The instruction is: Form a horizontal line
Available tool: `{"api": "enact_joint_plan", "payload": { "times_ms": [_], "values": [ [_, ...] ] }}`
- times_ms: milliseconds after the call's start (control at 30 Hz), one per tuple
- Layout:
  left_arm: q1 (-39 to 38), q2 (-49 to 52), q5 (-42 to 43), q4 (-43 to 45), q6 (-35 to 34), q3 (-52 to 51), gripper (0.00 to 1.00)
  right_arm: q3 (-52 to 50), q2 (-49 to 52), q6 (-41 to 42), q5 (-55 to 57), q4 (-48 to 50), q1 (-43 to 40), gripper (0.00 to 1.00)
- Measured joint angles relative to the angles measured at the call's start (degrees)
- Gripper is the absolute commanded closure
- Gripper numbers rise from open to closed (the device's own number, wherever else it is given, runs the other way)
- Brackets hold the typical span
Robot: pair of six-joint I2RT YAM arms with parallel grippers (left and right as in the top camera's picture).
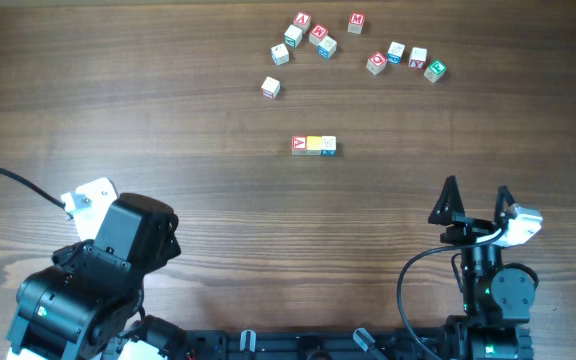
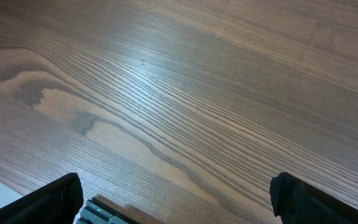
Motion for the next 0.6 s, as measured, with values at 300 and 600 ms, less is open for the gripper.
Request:
{"api": "enact_joint_plan", "payload": {
  "times_ms": [300,600],
  "values": [
    [0.0,0.0,0.0,0.0,0.0,0.0,0.0,0.0,0.0,-0.2,0.0,0.0,0.0,0.0],
    [0.3,-1.7,0.2,18.7,-0.4,-3.1,0.0,0.0,0.0,-0.2,0.0,0.0,0.0,0.0]
  ]
}}
